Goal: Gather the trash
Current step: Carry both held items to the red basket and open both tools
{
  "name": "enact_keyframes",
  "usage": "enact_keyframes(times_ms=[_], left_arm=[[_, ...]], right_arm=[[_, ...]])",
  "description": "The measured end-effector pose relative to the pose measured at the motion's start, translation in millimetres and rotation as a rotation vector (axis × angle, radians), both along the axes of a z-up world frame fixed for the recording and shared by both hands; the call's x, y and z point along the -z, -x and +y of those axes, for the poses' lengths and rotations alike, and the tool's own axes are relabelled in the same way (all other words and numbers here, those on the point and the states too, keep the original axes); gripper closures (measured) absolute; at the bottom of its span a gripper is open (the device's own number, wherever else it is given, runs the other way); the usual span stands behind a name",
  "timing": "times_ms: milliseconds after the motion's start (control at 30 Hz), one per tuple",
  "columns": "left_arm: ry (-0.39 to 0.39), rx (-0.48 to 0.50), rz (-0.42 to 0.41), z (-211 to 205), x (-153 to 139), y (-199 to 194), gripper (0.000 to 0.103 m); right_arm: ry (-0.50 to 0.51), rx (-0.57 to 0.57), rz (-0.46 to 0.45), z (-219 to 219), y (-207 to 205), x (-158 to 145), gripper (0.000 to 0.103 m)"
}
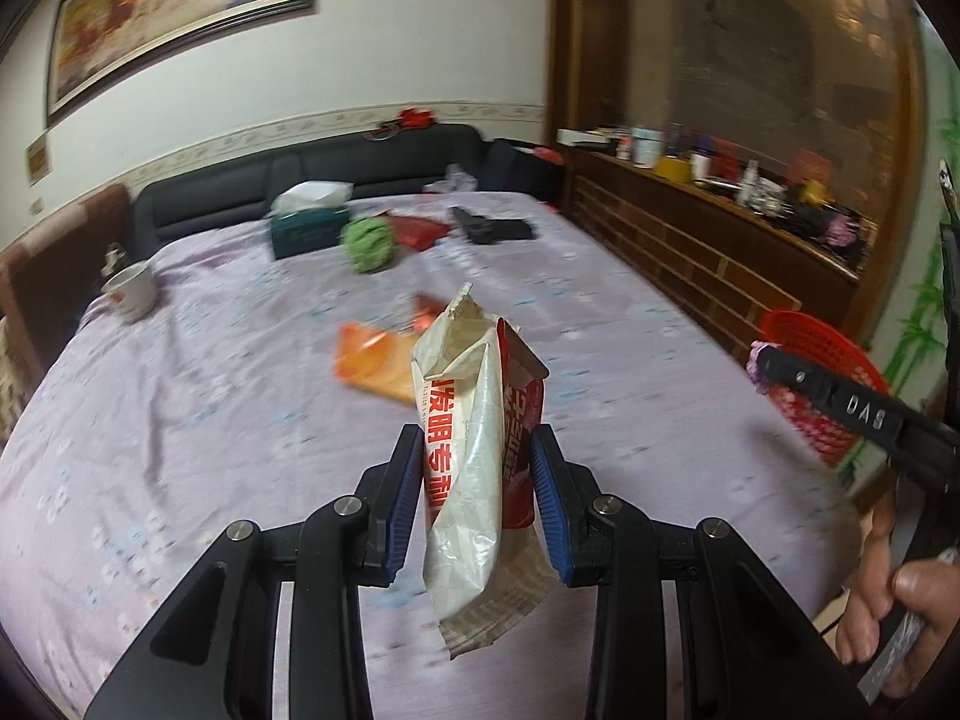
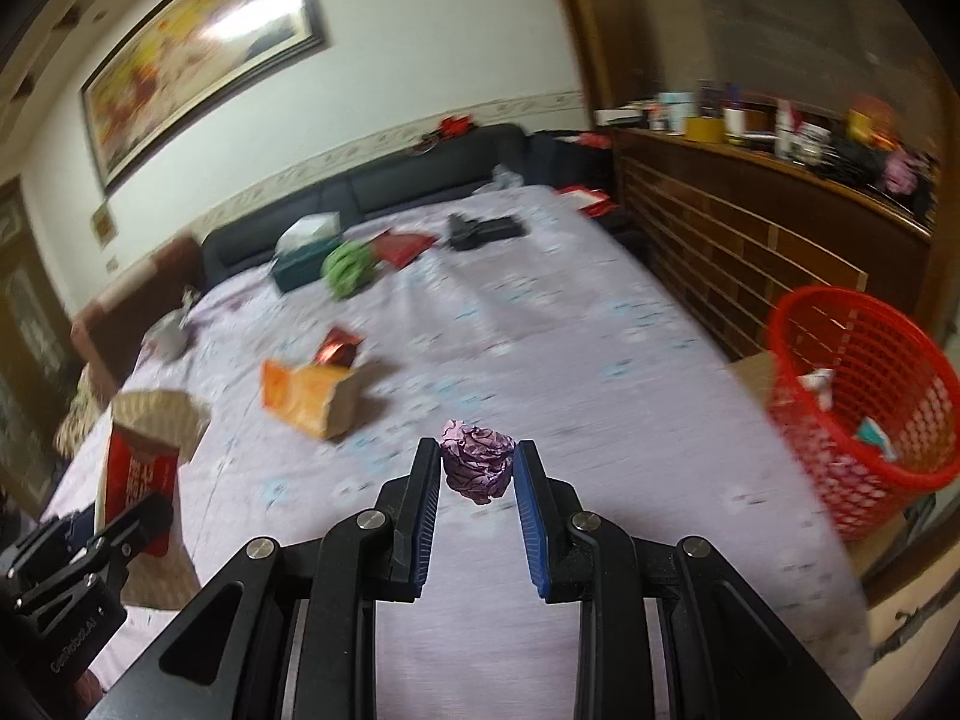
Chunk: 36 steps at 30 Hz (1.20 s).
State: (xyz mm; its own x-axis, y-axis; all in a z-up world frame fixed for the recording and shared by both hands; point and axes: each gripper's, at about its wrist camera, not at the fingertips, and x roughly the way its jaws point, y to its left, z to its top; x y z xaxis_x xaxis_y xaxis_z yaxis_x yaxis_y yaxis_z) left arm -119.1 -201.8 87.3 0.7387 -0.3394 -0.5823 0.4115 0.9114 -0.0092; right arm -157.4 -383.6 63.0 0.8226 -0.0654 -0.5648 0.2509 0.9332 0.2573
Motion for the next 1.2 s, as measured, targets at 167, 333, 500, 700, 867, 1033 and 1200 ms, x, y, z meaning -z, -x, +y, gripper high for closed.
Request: enact_keyframes(times_ms=[167, 333, 500, 700, 867, 1033, 1200], left_arm=[[0.011, 0.130, 0.028, -53.1, -13.4, 0.4, 0.068], [0.028, 0.268, 0.053, -114.2, -25.2, 4.2, 0.068], [0.040, 0.395, 0.083, -181.3, -28.1, 7.9, 0.068], [0.046, 0.466, 0.136, -239.0, -22.6, 5.8, 0.068], [0.055, 0.484, 0.168, -280.0, -11.5, -2.8, 0.068], [0.037, 0.469, 0.188, -301.2, 4.7, -11.4, 0.046], [0.030, 0.469, 0.196, -287.1, 8.9, -11.1, 0.046]], right_arm=[[-0.060, 0.141, -0.049, -67.9, 33.1, -12.1, 0.076], [-0.117, 0.271, -0.081, -136.2, 66.8, -18.3, 0.076], [-0.153, 0.349, -0.082, -188.9, 89.4, -17.6, 0.076], [-0.209, 0.383, -0.093, -231.0, 100.5, -14.2, 0.074], [-0.240, 0.370, -0.083, -252.5, 94.9, -8.7, 0.074], [-0.238, 0.369, -0.066, -271.4, 76.1, -2.0, 0.073], [-0.259, 0.389, -0.044, -285.6, 74.4, 8.1, 0.054]])
